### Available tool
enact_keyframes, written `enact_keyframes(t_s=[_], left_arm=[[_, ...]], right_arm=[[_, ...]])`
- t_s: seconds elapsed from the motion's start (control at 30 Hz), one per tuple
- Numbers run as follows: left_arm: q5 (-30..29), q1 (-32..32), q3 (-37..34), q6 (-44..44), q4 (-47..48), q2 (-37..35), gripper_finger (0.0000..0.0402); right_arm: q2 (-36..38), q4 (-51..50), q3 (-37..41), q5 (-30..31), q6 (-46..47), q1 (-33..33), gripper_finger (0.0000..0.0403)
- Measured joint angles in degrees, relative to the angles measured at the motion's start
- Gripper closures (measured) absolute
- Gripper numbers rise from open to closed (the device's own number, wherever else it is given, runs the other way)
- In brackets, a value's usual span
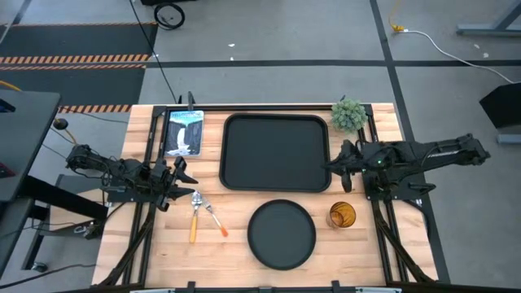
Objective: Pick and place plate/cup/fork/spoon on tray
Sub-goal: Put the orange glass on the black tray
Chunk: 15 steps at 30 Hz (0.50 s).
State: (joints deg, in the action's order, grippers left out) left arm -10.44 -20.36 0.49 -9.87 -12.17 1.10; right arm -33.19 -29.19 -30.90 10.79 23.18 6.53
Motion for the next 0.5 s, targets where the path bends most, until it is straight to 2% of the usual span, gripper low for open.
enact_keyframes(t_s=[0.23,0.5], left_arm=[[0.0,0.0,0.0,0.0,0.0,0.0,0.0259],[0.0,0.0,0.0,0.0,0.0,0.0,0.0259]], right_arm=[[-7.2,-17.7,-8.6,-0.3,2.4,3.5,0.0394],[-14.2,-24.5,-13.5,-6.7,5.0,7.4,0.0359]])
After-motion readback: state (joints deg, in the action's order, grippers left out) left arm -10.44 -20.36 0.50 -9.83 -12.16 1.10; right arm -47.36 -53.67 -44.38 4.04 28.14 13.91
